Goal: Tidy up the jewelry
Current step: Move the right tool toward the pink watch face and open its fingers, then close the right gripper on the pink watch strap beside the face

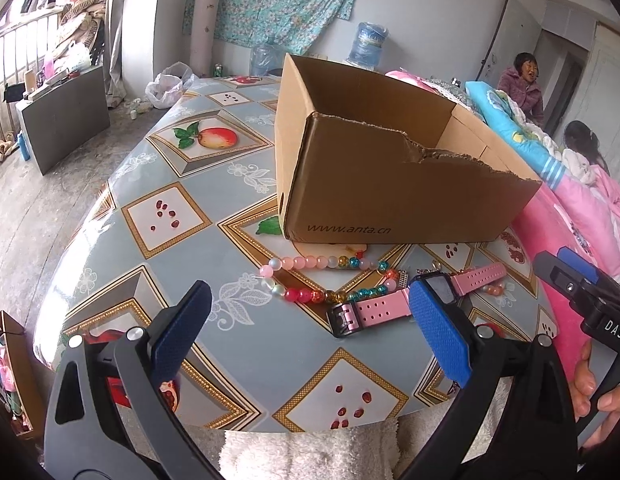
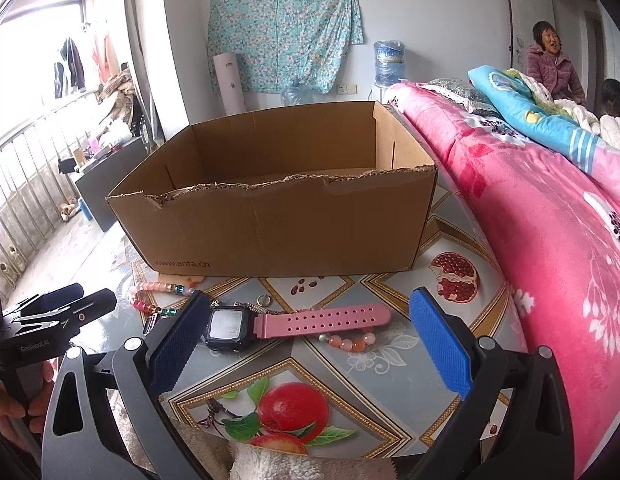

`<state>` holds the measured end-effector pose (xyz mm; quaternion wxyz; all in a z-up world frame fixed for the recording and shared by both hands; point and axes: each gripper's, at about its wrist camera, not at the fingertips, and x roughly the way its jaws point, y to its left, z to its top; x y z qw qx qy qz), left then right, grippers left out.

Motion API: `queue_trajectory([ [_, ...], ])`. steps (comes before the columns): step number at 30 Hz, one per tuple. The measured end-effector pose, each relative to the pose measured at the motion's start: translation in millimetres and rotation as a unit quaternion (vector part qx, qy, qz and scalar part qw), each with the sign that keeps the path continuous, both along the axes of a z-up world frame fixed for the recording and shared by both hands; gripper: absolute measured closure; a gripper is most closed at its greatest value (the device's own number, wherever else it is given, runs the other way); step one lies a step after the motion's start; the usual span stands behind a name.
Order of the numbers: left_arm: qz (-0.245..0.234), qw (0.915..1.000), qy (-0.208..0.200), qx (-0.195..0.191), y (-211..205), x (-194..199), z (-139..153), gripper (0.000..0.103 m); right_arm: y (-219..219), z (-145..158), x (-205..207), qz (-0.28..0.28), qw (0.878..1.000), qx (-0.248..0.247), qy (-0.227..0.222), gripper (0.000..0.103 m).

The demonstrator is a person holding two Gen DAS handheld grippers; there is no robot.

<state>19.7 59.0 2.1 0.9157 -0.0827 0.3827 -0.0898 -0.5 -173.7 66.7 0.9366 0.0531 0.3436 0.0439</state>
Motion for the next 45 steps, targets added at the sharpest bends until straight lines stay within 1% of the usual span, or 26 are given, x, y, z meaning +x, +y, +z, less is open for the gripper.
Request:
queue_trajectory([
  [4,-0.005,1.0,-0.005,-0.002,1.6,0.7,-0.7,0.008,4.1,-0.8,0.8,0.009,1.0,0.009,0.0,0.006],
  [8,-0.016,0.9998,-0.012,0.008,-1.1,-1.7,-1.7,0.008,10.8,-1.0,1.2,0.022,1.0,0.003,-0.005,0.006],
  [14,-0.026,0.9994,-0.024,-0.006,5.4,-14.6,-1.7,0.008,17.7,-2.0,-4.0,0.05,0.999,0.012,-0.011,0.012],
  [16,-0.03,0.9993,-0.022,-0.006,5.9,-15.6,-3.5,0.008,23.9,-7.0,-0.8,0.064,0.998,0.01,0.001,0.019],
  [17,-0.033,0.9992,-0.021,-0.011,6.7,-15.6,-4.5,0.01,26.9,-9.2,1.4,0.071,0.997,0.01,0.006,0.02],
  [19,-0.039,0.9987,-0.015,-0.03,8.7,-12.3,-6.2,0.018,32.9,-13.0,6.5,0.087,0.996,0.011,0.013,0.027],
  [20,-0.042,0.9981,-0.008,-0.043,9.3,-9.5,-7.9,0.024,35.8,-14.2,9.6,0.093,0.996,0.011,0.015,0.028],
  [22,-0.052,0.9958,0.013,-0.074,9.3,-1.8,-14.1,0.031,40.7,-16.8,15.4,0.104,0.994,0.011,0.018,0.034],
  [24,-0.063,0.9928,0.036,-0.095,7.0,5.8,-23.1,0.038,43.8,-20.9,21.4,0.113,0.993,0.013,0.023,0.038],
  [28,-0.069,0.9879,0.074,-0.118,3.4,17.8,-38.5,0.042,48.3,-33.1,33.0,0.121,0.992,0.014,0.04,0.046],
  [31,-0.072,0.9868,0.075,-0.124,1.0,19.4,-39.3,0.042,50.0,-44.1,41.5,0.125,0.99,0.016,0.059,0.052],
  [33,-0.075,0.9857,0.077,-0.13,-1.4,21.2,-40.2,0.042,50.5,-50.6,44.6,0.126,0.989,0.017,0.071,0.053],
  [35,-0.078,0.9831,0.081,-0.145,-1.6,21.7,-41.3,0.042,49.9,-55.8,46.4,0.128,0.988,0.019,0.078,0.055],
  [38,-0.086,0.9781,0.087,-0.168,-3.0,22.7,-43.3,0.042,50.1,-57.6,44.5,0.134,0.988,0.02,0.074,0.055],
  [40,-0.097,0.972,0.096,-0.191,-3.0,23.1,-45.6,0.042,49.5,-58.5,43.4,0.134,0.988,0.024,0.072,0.055],
  [41,-0.103,0.9697,0.092,-0.202,-3.2,22.1,-45.1,0.042,48.4,-59.3,42.8,0.134,0.988,0.027,0.072,0.055],
  [44,-0.129,0.9578,0.089,-0.241,-5.4,20.5,-42.9,0.042,44.1,-61.4,40.7,0.137,0.987,0.039,0.072,0.055],
  [45,-0.137,0.9552,0.085,-0.248,-7.6,20.1,-41.1,0.042,42.9,-63.2,41.1,0.139,0.987,0.041,0.071,0.055],
])
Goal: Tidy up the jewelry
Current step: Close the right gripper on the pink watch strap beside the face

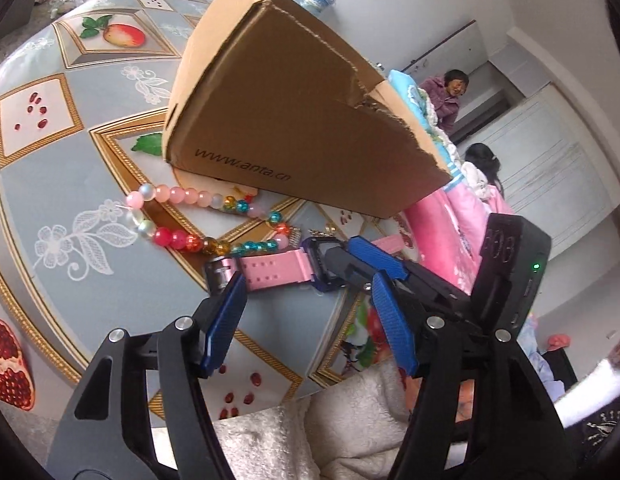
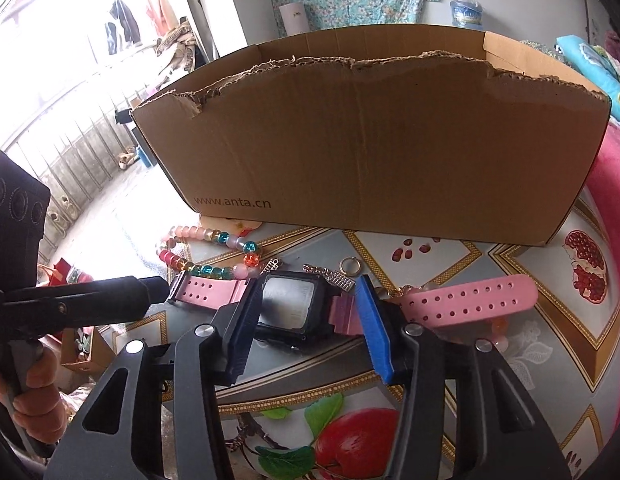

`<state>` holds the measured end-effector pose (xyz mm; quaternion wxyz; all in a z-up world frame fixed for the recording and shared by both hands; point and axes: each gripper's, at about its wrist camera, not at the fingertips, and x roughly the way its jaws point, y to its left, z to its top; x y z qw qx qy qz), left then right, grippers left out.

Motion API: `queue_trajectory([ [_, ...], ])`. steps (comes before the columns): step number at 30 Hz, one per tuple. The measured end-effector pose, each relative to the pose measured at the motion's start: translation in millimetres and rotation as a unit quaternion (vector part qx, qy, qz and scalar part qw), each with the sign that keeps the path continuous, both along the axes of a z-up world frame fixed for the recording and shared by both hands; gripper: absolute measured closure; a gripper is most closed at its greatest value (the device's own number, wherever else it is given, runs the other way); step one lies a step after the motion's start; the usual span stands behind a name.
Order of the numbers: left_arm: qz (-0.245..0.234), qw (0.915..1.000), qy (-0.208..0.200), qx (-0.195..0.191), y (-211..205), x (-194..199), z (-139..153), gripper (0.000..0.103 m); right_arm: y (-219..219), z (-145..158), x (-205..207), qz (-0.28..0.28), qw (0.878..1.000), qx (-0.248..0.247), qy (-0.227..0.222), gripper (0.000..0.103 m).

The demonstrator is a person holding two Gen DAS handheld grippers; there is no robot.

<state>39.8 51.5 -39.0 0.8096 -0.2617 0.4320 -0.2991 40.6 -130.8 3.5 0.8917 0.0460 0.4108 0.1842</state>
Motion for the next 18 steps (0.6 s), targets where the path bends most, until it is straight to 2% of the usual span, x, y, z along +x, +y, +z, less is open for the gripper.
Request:
queue_trajectory([
  [3,0.005,0.9996,-0.016,0.023,-9.0,2.7,5.0,0.042,-3.8,-0.6,-2.8,0.006,1.0,0.006,-0.005,0.055],
  [8,0.023,0.9974,-0.012,0.068,-18.5,8.1,5.5,0.045,-8.0,-1.1,-3.9,0.011,1.0,0.014,-0.007,0.055],
  [13,0.042,0.9881,-0.018,0.146,-11.8,2.7,12.3,0.045,-12.9,-1.8,-2.6,0.015,1.0,0.018,-0.007,0.055],
  [15,0.05,0.9844,-0.007,0.169,-7.3,6.2,8.7,0.044,-13.5,-2.4,-2.4,0.014,1.0,0.02,-0.01,0.055],
  [18,0.038,0.9847,-0.004,0.17,-11.4,10.6,6.3,0.041,-14.4,-3.1,-2.8,0.013,1.0,0.023,-0.012,0.055],
])
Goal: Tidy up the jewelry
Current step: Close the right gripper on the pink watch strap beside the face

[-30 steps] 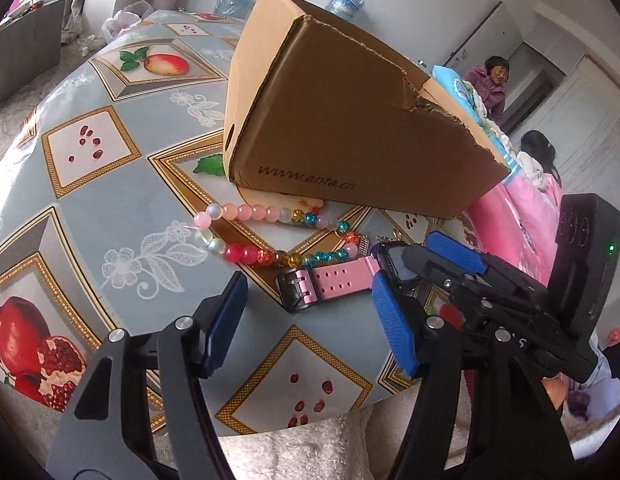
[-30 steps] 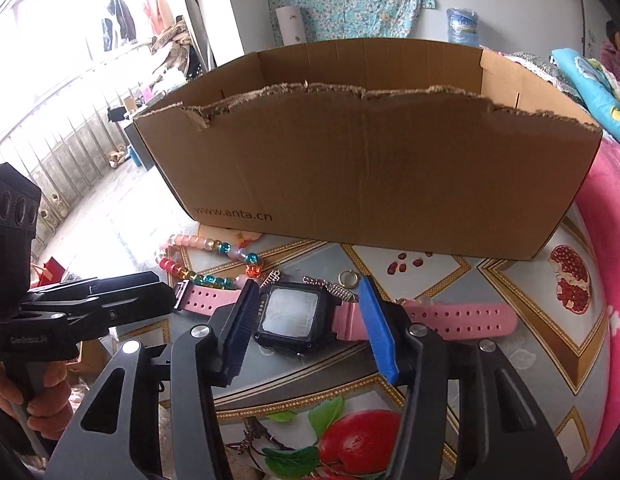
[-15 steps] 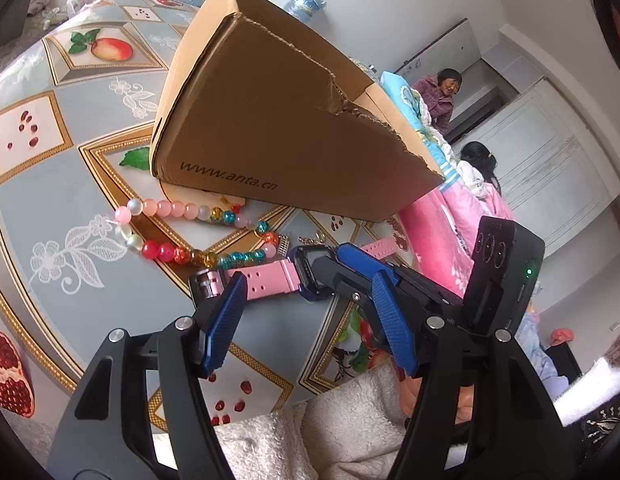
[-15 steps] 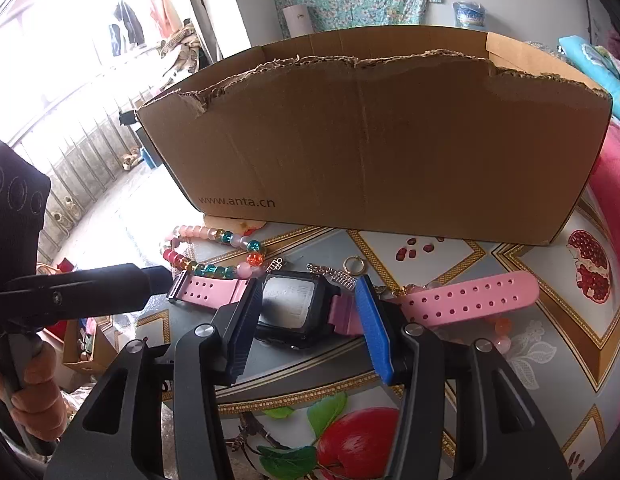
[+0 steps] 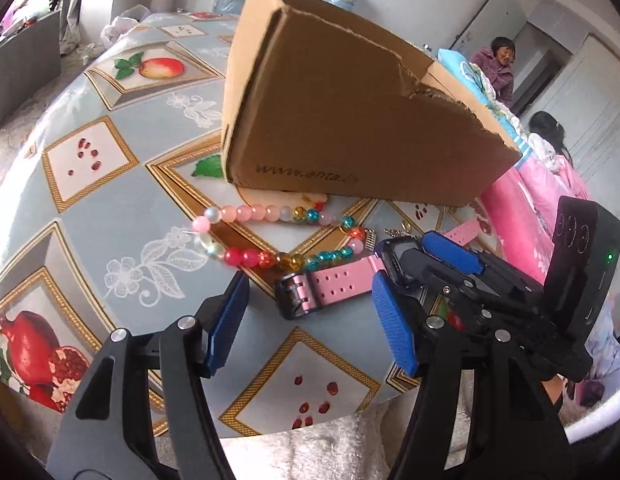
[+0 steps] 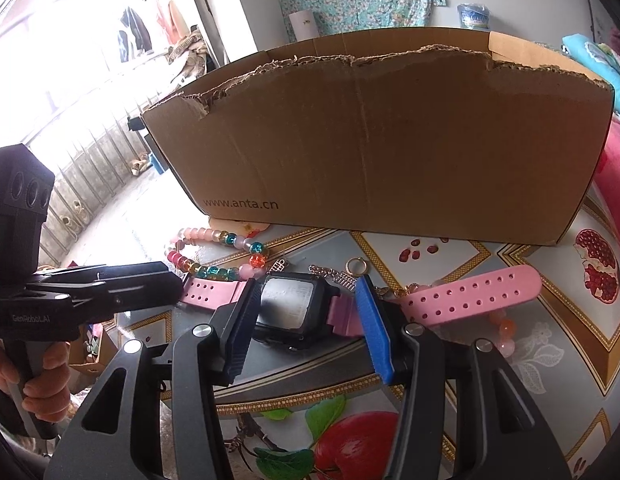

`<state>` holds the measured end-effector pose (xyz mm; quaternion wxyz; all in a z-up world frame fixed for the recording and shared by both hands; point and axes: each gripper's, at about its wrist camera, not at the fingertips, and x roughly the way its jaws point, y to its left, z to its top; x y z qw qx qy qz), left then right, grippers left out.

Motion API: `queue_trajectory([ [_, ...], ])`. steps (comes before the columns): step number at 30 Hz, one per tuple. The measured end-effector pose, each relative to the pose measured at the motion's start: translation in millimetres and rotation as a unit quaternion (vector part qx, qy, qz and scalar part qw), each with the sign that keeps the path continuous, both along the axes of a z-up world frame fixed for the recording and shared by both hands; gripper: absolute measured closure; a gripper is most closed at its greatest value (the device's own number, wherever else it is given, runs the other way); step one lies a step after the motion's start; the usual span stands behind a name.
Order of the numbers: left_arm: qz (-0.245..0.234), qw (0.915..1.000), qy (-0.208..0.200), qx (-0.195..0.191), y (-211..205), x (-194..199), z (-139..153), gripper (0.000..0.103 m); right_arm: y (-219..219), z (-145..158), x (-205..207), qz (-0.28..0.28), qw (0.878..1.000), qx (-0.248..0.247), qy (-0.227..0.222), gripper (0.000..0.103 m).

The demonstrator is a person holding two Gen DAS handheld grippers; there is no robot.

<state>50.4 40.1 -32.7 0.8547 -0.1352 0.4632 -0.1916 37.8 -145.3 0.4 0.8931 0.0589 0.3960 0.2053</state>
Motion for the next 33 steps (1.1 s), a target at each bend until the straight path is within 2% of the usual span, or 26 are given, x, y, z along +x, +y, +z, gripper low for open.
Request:
queue_trajectory([
  [6,-0.038,0.9993,0.001,0.007,-22.0,-2.9,-0.2,0.036,-0.8,0.4,-2.8,-0.003,1.0,0.002,-0.004,0.055],
  [8,-0.037,0.9991,0.009,-0.017,-22.6,-3.4,-0.4,0.037,-1.6,1.2,-3.6,-0.001,1.0,0.005,-0.004,0.055],
  [13,-0.022,0.999,-0.004,-0.039,-23.6,-4.8,7.9,0.038,-5.7,-0.2,-5.9,0.006,1.0,0.012,-0.01,0.055],
  [15,-0.012,0.9991,-0.006,-0.041,-20.1,-3.6,11.9,0.044,-7.2,-0.3,-6.6,0.009,1.0,0.014,-0.012,0.055],
  [23,0.016,0.9999,-0.002,0.002,-30.9,13.0,12.9,0.072,-13.1,-1.0,-11.5,0.021,0.999,0.016,-0.026,0.055],
  [30,0.012,0.994,-0.037,0.102,-51.2,9.9,17.2,0.074,-27.4,6.5,-24.9,0.037,0.999,0.003,-0.034,0.054],
  [33,0.01,0.9935,-0.041,0.106,-50.9,9.8,17.2,0.074,-44.9,12.7,-34.0,0.025,0.999,-0.027,-0.041,0.053],
])
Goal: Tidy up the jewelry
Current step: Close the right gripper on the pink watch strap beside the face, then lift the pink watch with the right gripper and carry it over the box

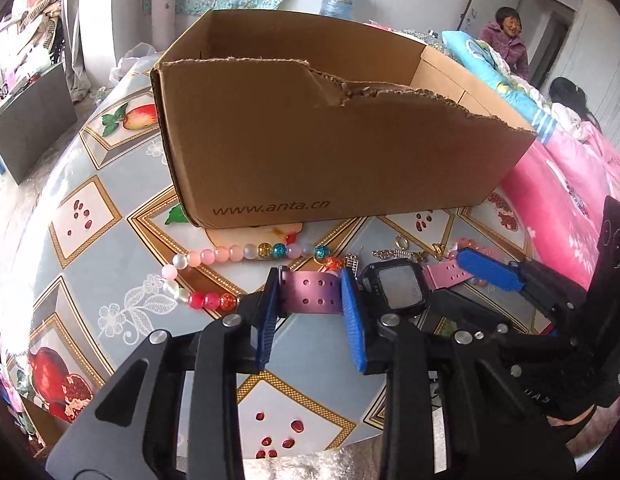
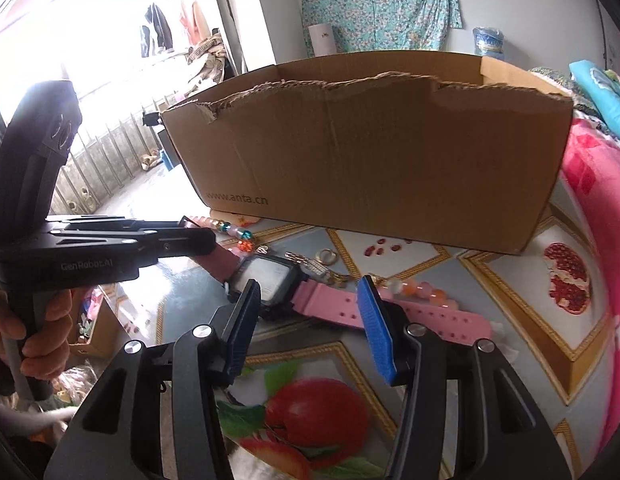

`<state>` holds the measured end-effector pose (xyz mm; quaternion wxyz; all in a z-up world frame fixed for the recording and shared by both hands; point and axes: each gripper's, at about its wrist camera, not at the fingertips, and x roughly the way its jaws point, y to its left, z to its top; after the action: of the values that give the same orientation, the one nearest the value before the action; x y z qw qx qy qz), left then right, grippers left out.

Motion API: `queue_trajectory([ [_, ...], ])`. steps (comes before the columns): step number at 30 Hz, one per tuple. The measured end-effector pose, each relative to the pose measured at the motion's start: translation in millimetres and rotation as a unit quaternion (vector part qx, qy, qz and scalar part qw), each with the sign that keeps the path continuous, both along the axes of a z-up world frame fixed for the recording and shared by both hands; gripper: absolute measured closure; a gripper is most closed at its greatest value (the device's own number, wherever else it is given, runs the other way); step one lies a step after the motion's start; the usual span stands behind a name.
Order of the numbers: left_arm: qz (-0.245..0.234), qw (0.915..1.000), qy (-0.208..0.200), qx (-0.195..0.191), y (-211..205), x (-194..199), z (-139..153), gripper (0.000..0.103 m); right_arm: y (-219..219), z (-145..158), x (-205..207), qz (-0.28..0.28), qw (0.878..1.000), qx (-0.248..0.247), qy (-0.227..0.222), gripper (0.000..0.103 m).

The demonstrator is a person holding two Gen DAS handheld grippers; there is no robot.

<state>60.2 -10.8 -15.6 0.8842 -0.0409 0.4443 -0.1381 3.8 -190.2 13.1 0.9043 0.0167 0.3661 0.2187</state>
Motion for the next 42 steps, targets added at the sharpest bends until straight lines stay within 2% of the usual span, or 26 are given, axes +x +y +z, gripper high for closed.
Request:
queue_trajectory([
  [4,-0.007,0.9999,-0.012,0.01,-0.8,-0.9,-0.7,0.074,-23.7,7.4,-2.7,-0.035,0.998,-0.049,0.0,0.053],
  [7,-0.009,0.9998,-0.015,0.009,-0.3,-1.8,-3.3,0.074,-42.4,8.4,3.2,-0.076,0.995,-0.054,0.024,0.054],
  [11,-0.011,0.9995,-0.022,0.018,3.0,-3.0,-8.3,0.075,-66.7,-0.5,17.1,-0.134,0.987,-0.005,0.086,0.054],
  [13,-0.012,0.9995,-0.023,0.017,5.8,-3.6,-10.1,0.078,-72.6,-3.5,19.8,-0.151,0.983,0.027,0.101,0.054],
  [17,-0.014,0.9995,-0.025,0.015,8.7,-6.0,-10.4,0.08,-65.4,-7.1,27.3,-0.144,0.978,0.079,0.127,0.053],
  [20,-0.012,0.9993,-0.029,0.019,9.6,-8.5,-10.6,0.08,-64.4,-7.0,26.3,-0.152,0.976,0.089,0.131,0.054],
  [26,-0.009,0.9994,-0.03,0.014,10.8,-10.5,-10.5,0.081,-77.7,1.5,20.2,-0.152,0.967,0.166,0.117,0.054],
  [30,-0.008,0.9994,-0.03,0.014,11.1,-10.7,-10.7,0.081,-77.9,7.9,20.3,-0.138,0.963,0.205,0.107,0.062],
  [35,-0.005,0.9994,-0.032,0.013,12.2,-11.6,-10.3,0.082,-63.1,2.8,23.4,-0.144,0.968,0.169,0.118,0.084],
  [36,-0.005,0.9993,-0.033,0.014,11.9,-11.6,-10.1,0.082,-60.9,1.2,24.6,-0.147,0.968,0.161,0.12,0.093],
  [37,-0.005,0.9993,-0.035,0.015,11.9,-11.8,-9.9,0.083,-60.1,-0.3,25.1,-0.152,0.969,0.156,0.121,0.096],
  [42,-0.004,0.9989,-0.044,0.011,13.1,-12.5,-5.5,0.091,-62.4,7.7,23.7,-0.156,0.97,0.155,0.105,0.099],
])
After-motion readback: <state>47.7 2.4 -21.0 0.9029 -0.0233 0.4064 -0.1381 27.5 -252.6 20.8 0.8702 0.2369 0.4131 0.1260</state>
